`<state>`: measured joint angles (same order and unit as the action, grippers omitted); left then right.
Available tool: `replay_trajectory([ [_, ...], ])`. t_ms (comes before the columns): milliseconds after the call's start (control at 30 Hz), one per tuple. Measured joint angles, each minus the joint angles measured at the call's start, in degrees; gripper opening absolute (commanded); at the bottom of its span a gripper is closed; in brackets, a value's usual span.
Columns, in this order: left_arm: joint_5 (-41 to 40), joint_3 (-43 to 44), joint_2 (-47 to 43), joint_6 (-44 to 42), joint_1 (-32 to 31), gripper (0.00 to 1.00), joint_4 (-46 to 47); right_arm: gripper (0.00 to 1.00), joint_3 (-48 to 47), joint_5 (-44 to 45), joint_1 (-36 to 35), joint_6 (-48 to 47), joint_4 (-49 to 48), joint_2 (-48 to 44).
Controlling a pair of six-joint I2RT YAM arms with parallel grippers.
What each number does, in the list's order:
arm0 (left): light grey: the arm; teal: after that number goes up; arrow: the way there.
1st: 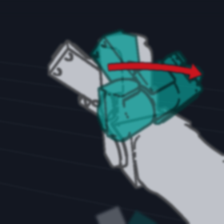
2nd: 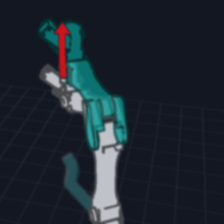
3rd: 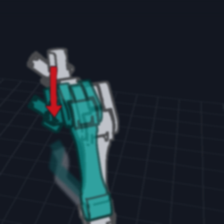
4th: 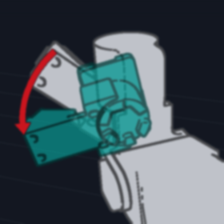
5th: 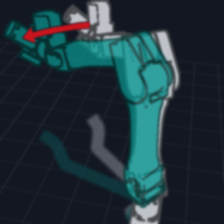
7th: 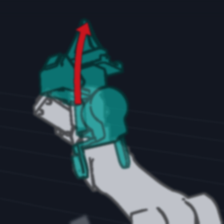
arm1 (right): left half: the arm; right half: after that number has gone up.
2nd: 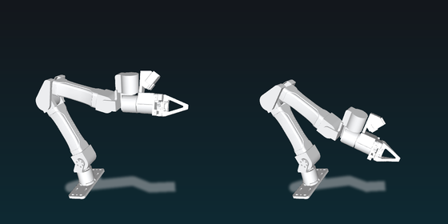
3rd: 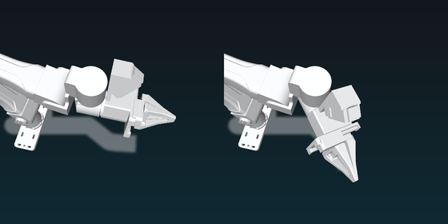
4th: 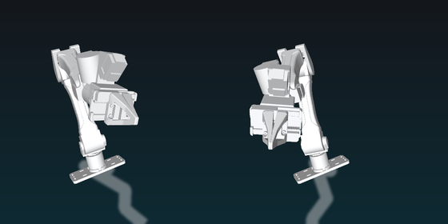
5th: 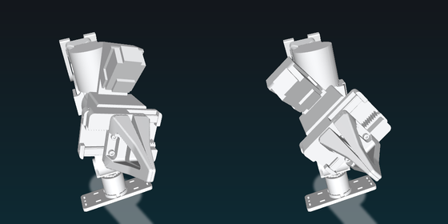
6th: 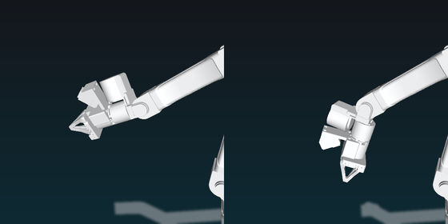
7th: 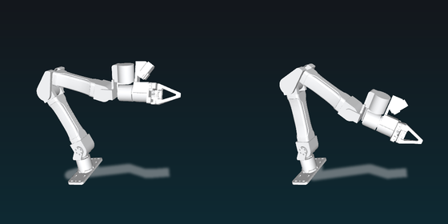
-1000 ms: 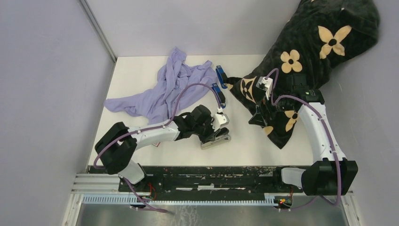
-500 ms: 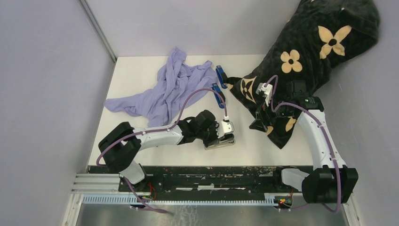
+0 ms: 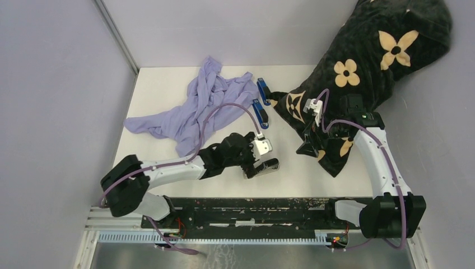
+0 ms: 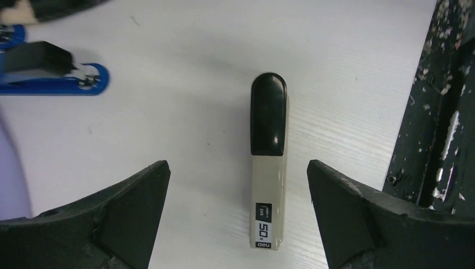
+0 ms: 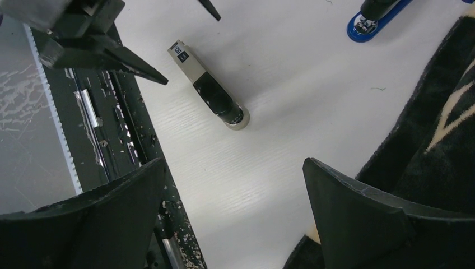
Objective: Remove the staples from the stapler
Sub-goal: Move the stapler to the center of the board, then pick up the stapler from the center of the board.
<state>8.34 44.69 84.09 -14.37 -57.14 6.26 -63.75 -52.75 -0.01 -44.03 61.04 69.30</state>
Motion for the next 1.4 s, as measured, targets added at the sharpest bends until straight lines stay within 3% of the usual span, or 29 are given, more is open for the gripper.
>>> replay_trajectory([
  [267, -3.3, -7.8, -14.8, 5.8, 0.0, 0.99, 12.6, 0.99, -0.1, -2.5, -0.2, -7.9, 3.2, 0.1],
  [400, -0.7, -10.4, -16.2, 9.1, 0.9, 0.97, 18.4, 0.99, -0.1, -2.9, -0.2, -14.9, 5.1, 1.2],
  [733, 6.4, -5.7, -1.6, 9.2, 0.7, 0.89, 19.5, 0.97, 0.5, -4.5, -0.2, -33.6, 12.1, 6.6],
  [867, 7.3, -1.7, 5.1, 7.3, 0.4, 0.77, 17.7, 0.94, 1.5, -4.7, -0.3, -35.3, 12.1, 6.6],
  [1033, 8.6, 3.8, 12.4, 6.5, 0.4, 0.71, 14.9, 0.92, 2.3, -4.6, -0.3, -35.4, 12.0, 6.6],
  [1333, 10.4, 6.0, 16.2, 5.3, 0.4, 0.52, 12.2, 0.90, 2.5, -4.7, -0.3, -34.4, 10.2, 6.6],
  [1400, 10.8, 6.9, 17.3, 5.3, 0.4, 0.40, 12.0, 0.90, 2.5, -4.7, -0.3, -34.2, 10.0, 6.6],
])
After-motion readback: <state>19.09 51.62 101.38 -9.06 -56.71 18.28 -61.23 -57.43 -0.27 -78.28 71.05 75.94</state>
